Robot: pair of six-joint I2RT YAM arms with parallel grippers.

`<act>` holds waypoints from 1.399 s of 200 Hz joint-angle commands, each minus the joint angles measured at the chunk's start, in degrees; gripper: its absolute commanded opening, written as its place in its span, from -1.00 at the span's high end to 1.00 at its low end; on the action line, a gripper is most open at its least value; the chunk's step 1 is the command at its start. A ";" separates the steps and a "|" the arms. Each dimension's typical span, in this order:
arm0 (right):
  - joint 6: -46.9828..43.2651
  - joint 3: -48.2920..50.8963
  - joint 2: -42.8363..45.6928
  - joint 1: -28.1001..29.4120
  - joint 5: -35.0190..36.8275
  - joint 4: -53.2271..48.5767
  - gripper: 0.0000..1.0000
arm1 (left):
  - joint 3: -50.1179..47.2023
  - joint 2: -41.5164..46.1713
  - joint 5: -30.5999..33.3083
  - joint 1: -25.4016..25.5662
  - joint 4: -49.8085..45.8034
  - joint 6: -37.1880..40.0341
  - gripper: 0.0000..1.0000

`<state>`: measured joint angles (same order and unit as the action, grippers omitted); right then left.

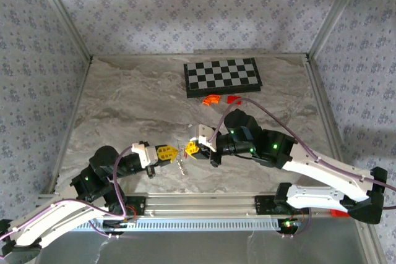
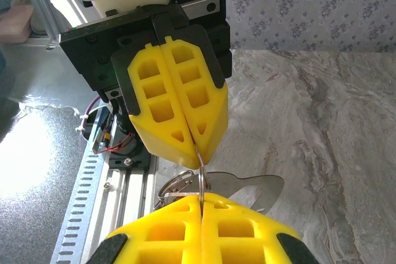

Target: Put the keys on the keyring

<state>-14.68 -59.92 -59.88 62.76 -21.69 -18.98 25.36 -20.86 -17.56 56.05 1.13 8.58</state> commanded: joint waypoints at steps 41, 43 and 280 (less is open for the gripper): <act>-0.88 0.60 0.22 0.08 0.35 1.63 1.00 | 1.27 0.12 -0.46 0.29 2.30 0.80 1.00; -0.88 0.60 0.25 0.08 0.34 1.64 1.00 | 1.27 0.12 -0.46 0.35 2.30 0.75 1.00; -1.85 1.39 0.90 0.49 1.48 1.84 1.00 | 1.06 0.28 -0.61 0.42 2.48 0.48 1.00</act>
<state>-15.22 -59.05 -59.88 62.78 -21.21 -17.54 25.36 -20.84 -17.54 56.05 1.13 8.56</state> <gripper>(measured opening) 0.052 0.043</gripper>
